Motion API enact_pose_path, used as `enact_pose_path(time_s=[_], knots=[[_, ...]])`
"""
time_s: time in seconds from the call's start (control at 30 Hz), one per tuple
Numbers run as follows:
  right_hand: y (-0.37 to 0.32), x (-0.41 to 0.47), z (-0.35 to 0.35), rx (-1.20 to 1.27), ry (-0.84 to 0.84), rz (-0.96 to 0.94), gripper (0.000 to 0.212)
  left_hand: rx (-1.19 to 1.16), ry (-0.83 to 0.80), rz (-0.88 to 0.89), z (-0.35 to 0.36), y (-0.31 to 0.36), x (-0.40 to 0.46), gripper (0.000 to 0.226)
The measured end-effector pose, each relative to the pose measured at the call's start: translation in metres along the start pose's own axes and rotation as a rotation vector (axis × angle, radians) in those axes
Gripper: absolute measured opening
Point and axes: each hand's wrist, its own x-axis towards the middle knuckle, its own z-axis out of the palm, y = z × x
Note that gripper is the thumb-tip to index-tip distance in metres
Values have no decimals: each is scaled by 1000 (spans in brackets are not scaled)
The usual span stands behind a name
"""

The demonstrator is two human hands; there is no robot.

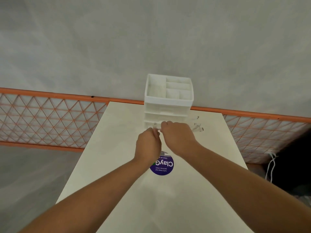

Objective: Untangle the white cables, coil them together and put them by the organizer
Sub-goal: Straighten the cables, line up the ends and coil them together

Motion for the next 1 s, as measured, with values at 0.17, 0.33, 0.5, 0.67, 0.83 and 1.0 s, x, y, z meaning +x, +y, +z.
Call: enact_pose_path(time_s=[0.17,0.33,0.5,0.67,0.83,1.0], knots=[[-25,-3,3,-10,92,124,22,-420,126,-176,3,10,9,48],[-27,-19,6,255,-45,93,61,-874,83,-553,-2,14,19,43],[-33,-33,29,239,44,79,81,-1121,-7,-739,-14,24,31,23],[-39,-40,50,266,167,100,120,-1322,-3,-704,-26,35,31,25],[-41,-41,42,415,172,158,109,-1360,62,-646,-29,40,34,27],[-43,-49,23,1110,392,316,29,-1408,-11,-566,-41,46,29,23]])
